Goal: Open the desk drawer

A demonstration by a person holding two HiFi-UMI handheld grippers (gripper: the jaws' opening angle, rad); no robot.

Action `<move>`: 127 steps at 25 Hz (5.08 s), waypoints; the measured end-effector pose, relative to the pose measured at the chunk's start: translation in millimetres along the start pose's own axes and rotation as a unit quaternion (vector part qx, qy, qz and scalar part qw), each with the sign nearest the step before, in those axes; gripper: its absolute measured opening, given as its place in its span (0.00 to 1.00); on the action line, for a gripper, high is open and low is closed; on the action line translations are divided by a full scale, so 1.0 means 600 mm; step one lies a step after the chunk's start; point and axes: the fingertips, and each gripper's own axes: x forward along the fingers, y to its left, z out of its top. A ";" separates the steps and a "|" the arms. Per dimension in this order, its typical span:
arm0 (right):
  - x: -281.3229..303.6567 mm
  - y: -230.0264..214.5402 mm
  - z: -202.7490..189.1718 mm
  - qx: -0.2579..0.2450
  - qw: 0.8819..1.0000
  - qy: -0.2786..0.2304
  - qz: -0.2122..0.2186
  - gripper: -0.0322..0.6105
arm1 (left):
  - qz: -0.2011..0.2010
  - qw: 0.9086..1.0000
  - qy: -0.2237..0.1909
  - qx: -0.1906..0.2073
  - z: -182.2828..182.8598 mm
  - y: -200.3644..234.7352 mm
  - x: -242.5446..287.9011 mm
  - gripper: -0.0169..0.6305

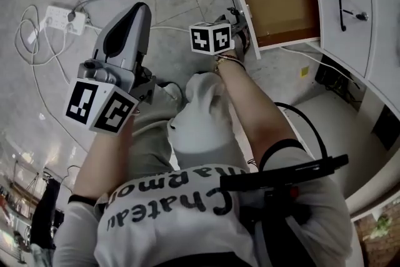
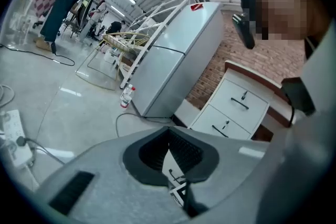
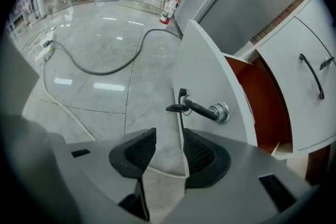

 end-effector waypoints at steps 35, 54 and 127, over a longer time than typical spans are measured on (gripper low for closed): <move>-0.622 -0.379 0.140 0.238 0.955 -0.073 0.161 0.07 | 0.043 0.993 0.055 0.092 0.388 -0.366 -0.161 0.05; -0.947 -0.665 0.326 0.280 0.896 -0.296 0.178 0.07 | 0.024 0.982 -0.119 0.145 0.735 -0.571 -0.233 0.05; -1.016 -0.758 0.172 0.271 0.848 -0.398 0.220 0.07 | 0.047 0.986 -0.101 0.128 0.666 -0.585 -0.267 0.05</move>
